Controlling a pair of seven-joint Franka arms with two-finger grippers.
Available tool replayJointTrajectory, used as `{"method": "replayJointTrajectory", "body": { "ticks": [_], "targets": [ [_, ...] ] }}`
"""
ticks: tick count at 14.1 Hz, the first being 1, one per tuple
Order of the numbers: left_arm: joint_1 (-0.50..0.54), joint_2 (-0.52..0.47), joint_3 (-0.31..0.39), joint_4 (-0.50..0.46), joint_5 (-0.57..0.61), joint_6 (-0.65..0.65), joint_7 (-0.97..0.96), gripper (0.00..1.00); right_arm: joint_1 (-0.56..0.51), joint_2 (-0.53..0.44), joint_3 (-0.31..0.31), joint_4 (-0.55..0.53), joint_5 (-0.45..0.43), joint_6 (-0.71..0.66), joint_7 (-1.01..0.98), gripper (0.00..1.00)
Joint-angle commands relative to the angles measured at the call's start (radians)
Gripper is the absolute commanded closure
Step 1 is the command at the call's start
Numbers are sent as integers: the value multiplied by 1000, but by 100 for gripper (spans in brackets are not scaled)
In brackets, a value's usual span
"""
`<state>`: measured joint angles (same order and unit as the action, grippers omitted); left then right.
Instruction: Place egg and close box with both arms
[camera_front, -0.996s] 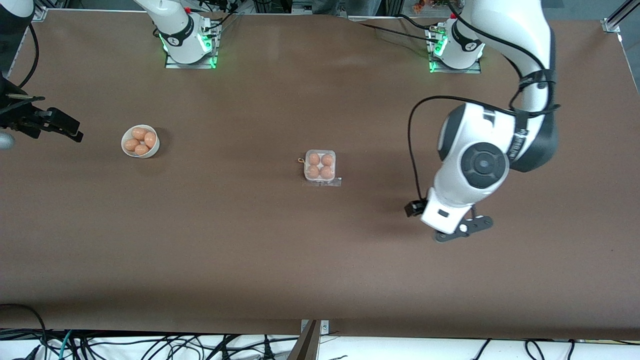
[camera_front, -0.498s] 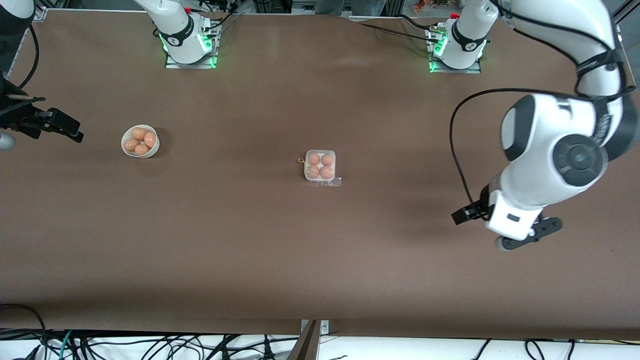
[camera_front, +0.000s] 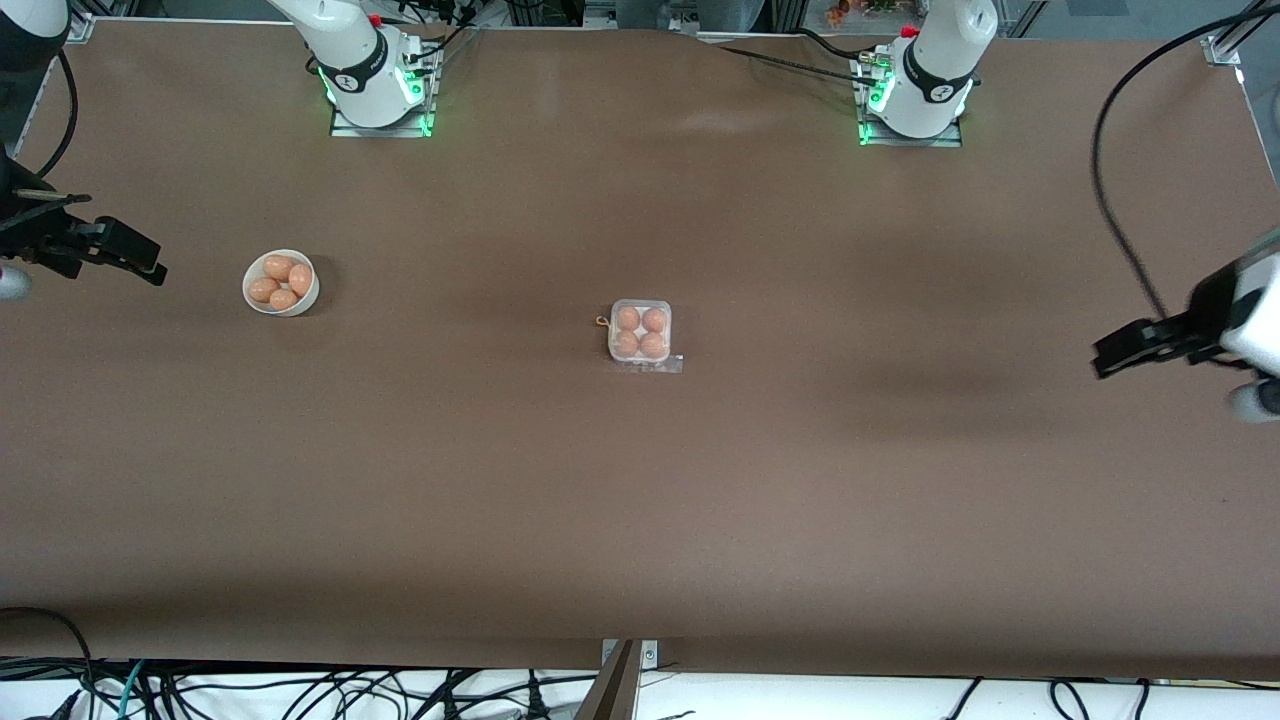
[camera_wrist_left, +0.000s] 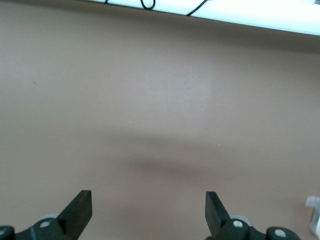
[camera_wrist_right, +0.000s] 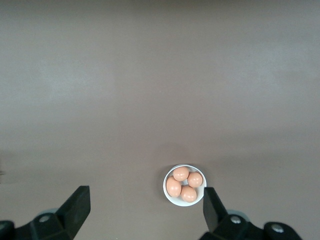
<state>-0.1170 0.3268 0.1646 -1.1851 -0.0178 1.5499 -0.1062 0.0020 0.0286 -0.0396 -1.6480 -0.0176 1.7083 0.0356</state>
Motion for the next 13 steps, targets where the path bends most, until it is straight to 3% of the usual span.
{"method": "replayJointTrajectory", "body": {
  "ticks": [1,3,7,13],
  "targets": [
    [103,-93,-85,-76,35,-11,98,0,-14,2,7,13,4,-4,-16,0],
    [106,-141,-86,-120,93,-21,150,0,-14,2,7,13,4,-4,-17,0],
    [108,-245,-86,-281,93,4,166,0,-14,2,6,13,4,-4,-17,0],
    [123,-311,-88,-385,78,61,164,0,-14,2,6,13,5,-4,-19,0]
  ]
}}
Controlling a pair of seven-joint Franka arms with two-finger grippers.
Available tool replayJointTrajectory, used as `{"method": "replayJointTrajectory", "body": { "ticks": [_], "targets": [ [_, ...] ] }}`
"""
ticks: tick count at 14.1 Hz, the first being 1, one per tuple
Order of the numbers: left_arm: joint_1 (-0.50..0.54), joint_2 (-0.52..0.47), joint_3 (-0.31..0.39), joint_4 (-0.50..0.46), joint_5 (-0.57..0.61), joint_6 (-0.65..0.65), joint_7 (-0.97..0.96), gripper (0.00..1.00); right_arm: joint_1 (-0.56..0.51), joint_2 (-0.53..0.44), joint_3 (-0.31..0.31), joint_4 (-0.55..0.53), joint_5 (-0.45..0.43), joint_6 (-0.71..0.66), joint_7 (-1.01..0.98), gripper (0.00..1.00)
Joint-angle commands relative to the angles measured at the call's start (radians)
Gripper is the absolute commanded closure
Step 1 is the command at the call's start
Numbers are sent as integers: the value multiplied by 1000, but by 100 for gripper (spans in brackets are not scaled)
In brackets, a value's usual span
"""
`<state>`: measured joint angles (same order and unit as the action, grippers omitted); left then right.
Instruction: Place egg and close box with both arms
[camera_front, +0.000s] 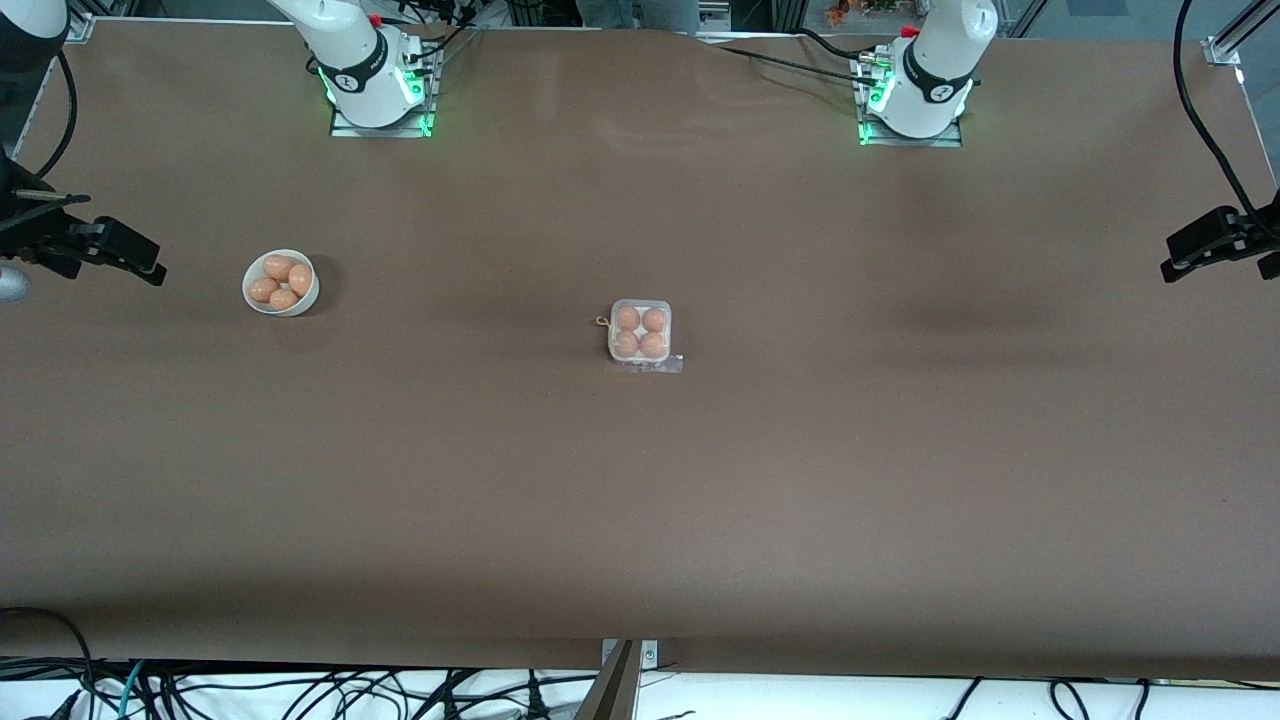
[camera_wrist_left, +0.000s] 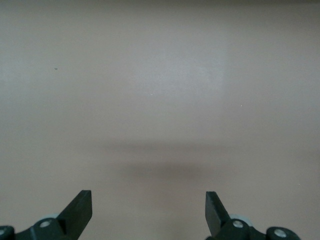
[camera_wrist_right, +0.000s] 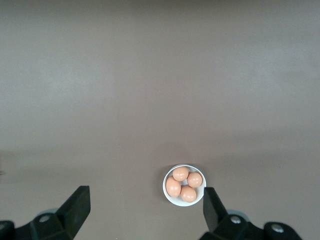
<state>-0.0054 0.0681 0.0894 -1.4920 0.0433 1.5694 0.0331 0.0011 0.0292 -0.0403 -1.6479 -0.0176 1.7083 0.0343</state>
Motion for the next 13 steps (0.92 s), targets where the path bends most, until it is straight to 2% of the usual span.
{"method": "replayJointTrajectory", "body": {
  "ticks": [1,4,9,13],
  "targets": [
    [12,-57,-13,-85,17,44,25,0,-13,2,7,13,5,-3,-17,0],
    [13,-70,-13,-89,-49,44,16,0,-13,3,7,13,7,-2,-17,0],
    [36,-90,-25,-142,-51,78,25,0,-13,3,7,13,10,-2,-17,0],
    [39,-93,-28,-142,-37,75,25,0,-13,3,7,13,10,-2,-16,0]
  ]
}}
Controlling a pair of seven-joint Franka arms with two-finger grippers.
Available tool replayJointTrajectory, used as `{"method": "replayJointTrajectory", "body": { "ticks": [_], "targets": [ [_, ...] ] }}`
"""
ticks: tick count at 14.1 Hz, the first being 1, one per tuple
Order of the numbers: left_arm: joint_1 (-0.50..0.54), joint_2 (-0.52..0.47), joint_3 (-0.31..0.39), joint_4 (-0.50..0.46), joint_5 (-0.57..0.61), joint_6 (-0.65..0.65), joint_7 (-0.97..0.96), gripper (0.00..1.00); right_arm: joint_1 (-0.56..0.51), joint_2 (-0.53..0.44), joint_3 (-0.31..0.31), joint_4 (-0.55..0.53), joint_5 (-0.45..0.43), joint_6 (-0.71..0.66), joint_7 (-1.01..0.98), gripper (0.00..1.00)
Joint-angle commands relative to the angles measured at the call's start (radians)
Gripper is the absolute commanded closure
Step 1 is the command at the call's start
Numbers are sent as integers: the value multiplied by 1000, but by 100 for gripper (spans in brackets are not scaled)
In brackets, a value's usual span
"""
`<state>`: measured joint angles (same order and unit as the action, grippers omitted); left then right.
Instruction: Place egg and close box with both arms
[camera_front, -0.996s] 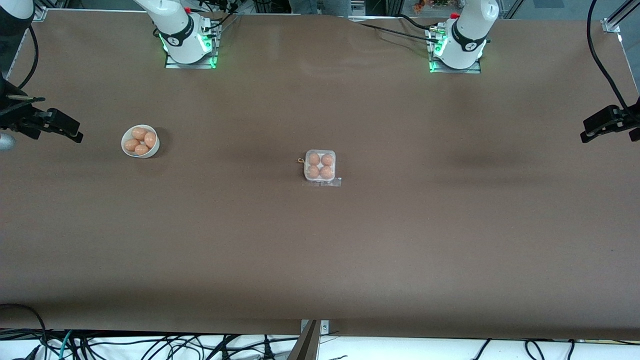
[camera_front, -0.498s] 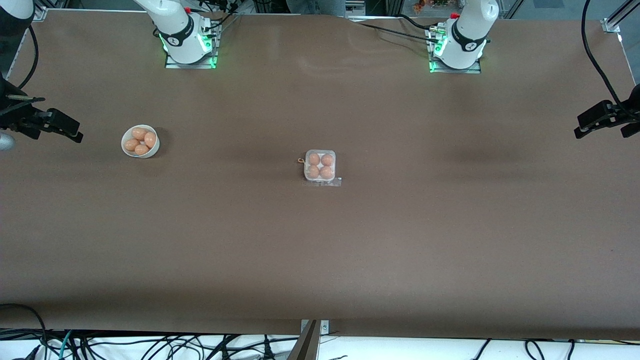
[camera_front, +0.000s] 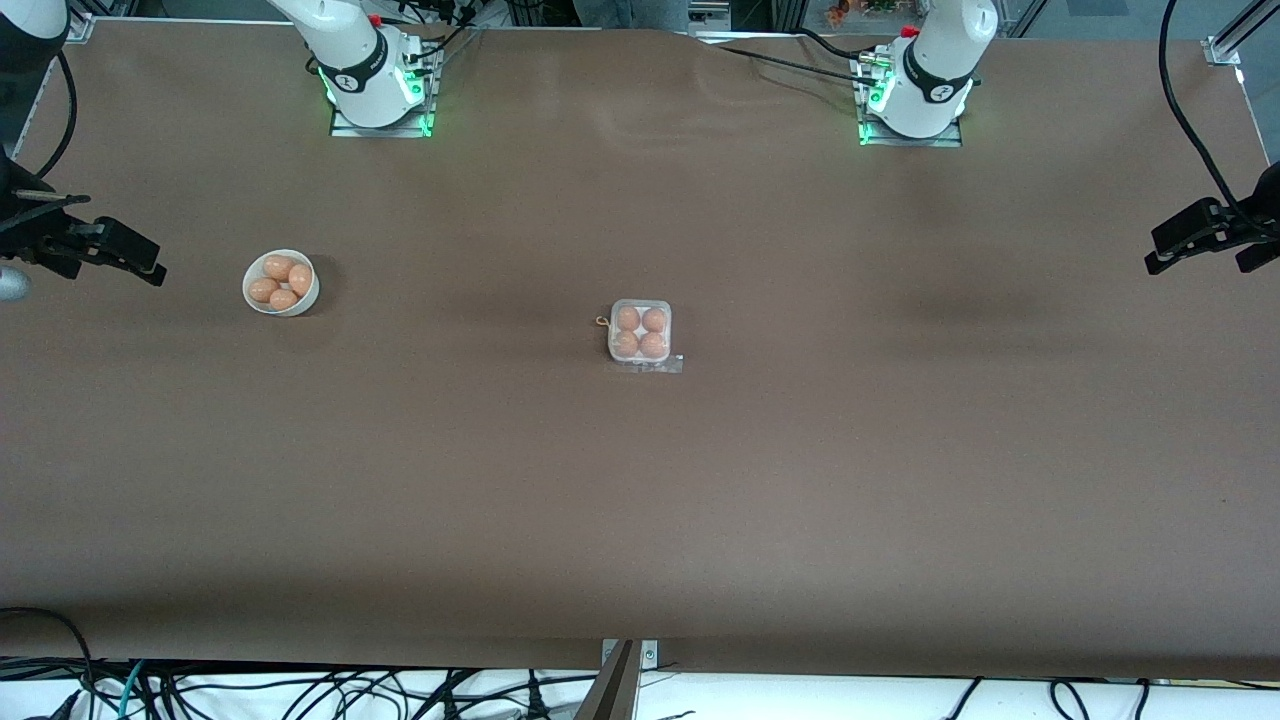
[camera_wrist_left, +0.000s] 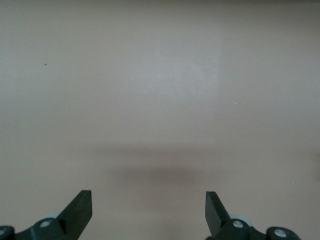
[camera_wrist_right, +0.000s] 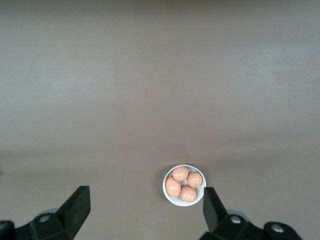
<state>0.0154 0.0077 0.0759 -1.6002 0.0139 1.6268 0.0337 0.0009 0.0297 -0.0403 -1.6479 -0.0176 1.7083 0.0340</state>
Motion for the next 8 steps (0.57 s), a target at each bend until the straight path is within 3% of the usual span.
{"method": "replayJointTrajectory", "body": {
  "ticks": [1,8],
  "targets": [
    [18,-32,-15,-33,-8,10,25,0,-13,3,7,13,11,-3,-17,0],
    [12,-20,-15,-11,0,-24,25,0,-15,3,7,13,13,-3,-16,0]
  ]
}}
